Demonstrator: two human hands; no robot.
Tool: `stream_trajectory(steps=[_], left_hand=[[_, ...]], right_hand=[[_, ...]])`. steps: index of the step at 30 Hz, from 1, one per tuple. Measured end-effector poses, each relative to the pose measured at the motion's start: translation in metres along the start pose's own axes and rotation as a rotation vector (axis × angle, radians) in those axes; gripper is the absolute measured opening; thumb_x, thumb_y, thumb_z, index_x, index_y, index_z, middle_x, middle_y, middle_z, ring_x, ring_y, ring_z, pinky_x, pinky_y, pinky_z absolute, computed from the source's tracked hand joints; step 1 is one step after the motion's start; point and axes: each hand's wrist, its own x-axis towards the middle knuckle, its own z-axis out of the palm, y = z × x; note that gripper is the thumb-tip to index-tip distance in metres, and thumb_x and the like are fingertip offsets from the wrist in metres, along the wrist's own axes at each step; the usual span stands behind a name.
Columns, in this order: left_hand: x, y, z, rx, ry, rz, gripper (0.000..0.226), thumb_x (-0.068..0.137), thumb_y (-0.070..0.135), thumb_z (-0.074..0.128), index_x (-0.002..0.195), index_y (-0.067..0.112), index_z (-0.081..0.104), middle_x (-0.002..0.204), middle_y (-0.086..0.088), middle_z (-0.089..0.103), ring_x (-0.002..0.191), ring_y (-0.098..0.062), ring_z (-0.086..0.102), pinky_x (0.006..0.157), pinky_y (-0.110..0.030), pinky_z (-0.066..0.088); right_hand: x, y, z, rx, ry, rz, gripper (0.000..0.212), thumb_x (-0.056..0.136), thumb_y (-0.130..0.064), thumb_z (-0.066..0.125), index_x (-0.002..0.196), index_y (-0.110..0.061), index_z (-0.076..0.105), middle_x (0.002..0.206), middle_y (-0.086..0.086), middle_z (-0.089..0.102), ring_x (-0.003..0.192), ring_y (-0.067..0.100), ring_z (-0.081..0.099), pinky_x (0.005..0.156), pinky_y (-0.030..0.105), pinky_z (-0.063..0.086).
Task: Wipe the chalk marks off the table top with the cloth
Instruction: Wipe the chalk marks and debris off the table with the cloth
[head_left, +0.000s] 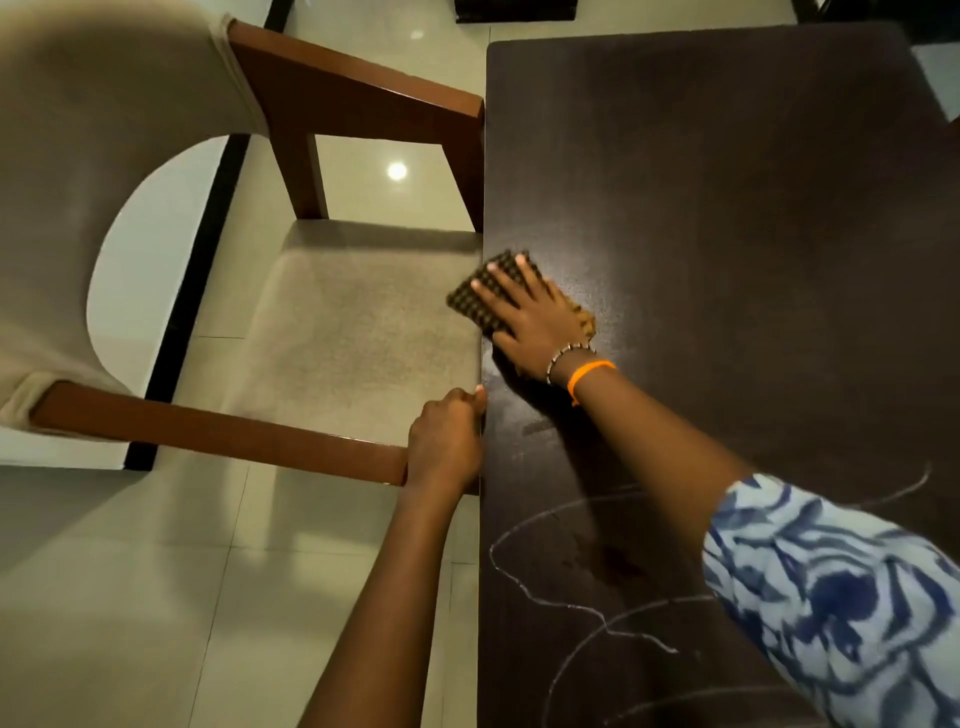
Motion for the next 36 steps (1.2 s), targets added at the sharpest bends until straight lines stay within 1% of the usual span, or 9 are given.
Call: stream_trajectory(steps=[2,5,11,13,19,23,28,31,36], left_hand=[[-0.016,-0.008,0.012,-0.152,0.067,-0.1,0.042,0.09,0.001,0.044,0.13,0.013,0.051,0.126,-0.01,0.057,0.112,-0.028,0.056,0.088,-0.038,0.048],[-0.048,-0.017,0.034,-0.315,0.128,-0.25,0.04,0.092,0.0,0.041,0.128,0.012,0.055,0.124,-0.008,0.061,0.109,-0.025,0.058,0.079,-0.028,0.044],[-0.086,-0.032,0.061,-0.482,0.136,-0.205,0.043,0.088,-0.01,0.045,0.122,0.01,0.061,0.123,-0.008,0.063,0.107,-0.016,0.058,0.086,-0.018,0.041],[-0.087,-0.037,0.063,-0.53,0.123,-0.191,0.042,0.089,-0.007,0.049,0.124,0.013,0.06,0.124,-0.005,0.062,0.105,-0.01,0.057,0.087,-0.018,0.043],[-0.088,-0.046,0.065,-0.648,0.111,-0.192,0.037,0.088,-0.001,0.056,0.122,0.013,0.06,0.123,-0.005,0.063,0.114,-0.016,0.057,0.092,-0.021,0.043],[-0.084,-0.044,0.063,-0.616,0.118,-0.196,0.034,0.086,-0.002,0.058,0.118,0.01,0.063,0.12,-0.009,0.065,0.108,-0.015,0.059,0.088,-0.019,0.043],[-0.08,-0.047,0.061,-0.614,0.08,-0.187,0.033,0.085,-0.001,0.06,0.117,0.008,0.064,0.119,-0.009,0.066,0.101,-0.007,0.054,0.088,-0.022,0.043],[-0.081,-0.049,0.063,-0.651,0.092,-0.22,0.034,0.085,0.0,0.06,0.119,0.006,0.062,0.119,-0.012,0.066,0.106,-0.015,0.059,0.091,-0.028,0.046],[-0.104,-0.047,0.071,-0.678,0.143,-0.266,0.033,0.088,0.004,0.057,0.12,0.012,0.062,0.123,-0.008,0.064,0.112,-0.02,0.058,0.091,-0.028,0.044]], right_hand=[[-0.04,-0.016,0.01,0.047,0.004,-0.053,0.07,0.079,-0.043,0.02,0.147,-0.028,0.023,0.157,0.004,0.017,0.145,0.032,0.006,0.113,0.051,0.018],[-0.107,-0.045,0.032,0.071,0.073,-0.126,0.068,0.077,-0.037,0.034,0.144,-0.026,0.033,0.153,0.006,0.03,0.143,0.032,0.016,0.109,0.052,0.023],[-0.151,-0.045,0.044,0.02,0.081,-0.226,0.067,0.076,-0.035,0.04,0.142,-0.028,0.035,0.151,0.003,0.033,0.141,0.031,0.024,0.11,0.048,0.024],[-0.149,-0.021,0.039,0.02,0.077,-0.132,0.067,0.076,-0.035,0.039,0.143,-0.028,0.034,0.152,0.003,0.032,0.141,0.032,0.023,0.11,0.049,0.024],[-0.189,0.085,0.015,0.083,0.15,0.44,0.07,0.076,-0.04,0.023,0.144,-0.023,0.031,0.154,0.008,0.027,0.143,0.037,0.014,0.11,0.058,0.023],[-0.185,0.072,0.014,0.069,0.19,0.64,0.068,0.079,-0.037,0.028,0.144,-0.021,0.031,0.154,0.01,0.025,0.142,0.039,0.013,0.111,0.055,0.018],[-0.163,-0.032,0.042,0.077,0.183,0.405,0.067,0.075,-0.031,0.045,0.142,-0.022,0.037,0.151,0.012,0.031,0.139,0.042,0.022,0.109,0.058,0.023],[-0.159,-0.097,0.053,0.094,0.145,0.189,0.065,0.074,-0.034,0.039,0.138,-0.025,0.043,0.148,0.008,0.04,0.137,0.037,0.032,0.107,0.055,0.028],[-0.177,-0.073,0.051,0.097,0.093,0.06,0.066,0.076,-0.034,0.034,0.141,-0.028,0.037,0.151,0.003,0.035,0.14,0.032,0.026,0.11,0.05,0.026]])
